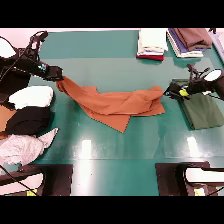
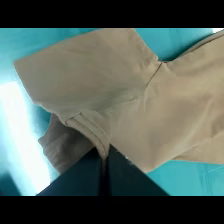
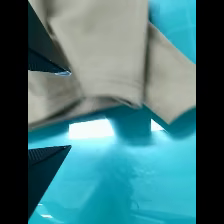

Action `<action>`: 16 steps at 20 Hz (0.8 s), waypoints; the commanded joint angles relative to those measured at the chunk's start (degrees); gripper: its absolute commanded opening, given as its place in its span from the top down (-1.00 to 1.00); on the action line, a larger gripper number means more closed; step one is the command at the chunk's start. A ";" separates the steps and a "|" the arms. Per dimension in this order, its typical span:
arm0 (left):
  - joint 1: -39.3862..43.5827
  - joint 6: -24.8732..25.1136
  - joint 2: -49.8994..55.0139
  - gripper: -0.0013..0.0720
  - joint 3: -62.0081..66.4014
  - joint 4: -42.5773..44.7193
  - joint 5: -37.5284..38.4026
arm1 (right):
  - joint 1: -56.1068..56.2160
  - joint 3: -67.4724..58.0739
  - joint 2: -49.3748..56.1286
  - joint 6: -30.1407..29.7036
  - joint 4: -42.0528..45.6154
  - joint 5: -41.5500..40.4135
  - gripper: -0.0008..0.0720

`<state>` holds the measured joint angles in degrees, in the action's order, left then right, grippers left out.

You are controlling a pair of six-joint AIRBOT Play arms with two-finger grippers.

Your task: Fold the shirts.

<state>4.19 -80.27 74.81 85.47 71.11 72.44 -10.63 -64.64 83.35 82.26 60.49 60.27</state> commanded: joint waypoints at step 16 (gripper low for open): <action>0.00 -2.25 -11.76 0.91 15.30 2.05 -2.25 | 4.24 -22.86 -15.13 -5.20 2.58 4.79 0.93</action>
<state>4.21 -81.80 68.01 93.10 72.27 70.91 -5.87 -81.19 76.16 77.32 60.97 62.74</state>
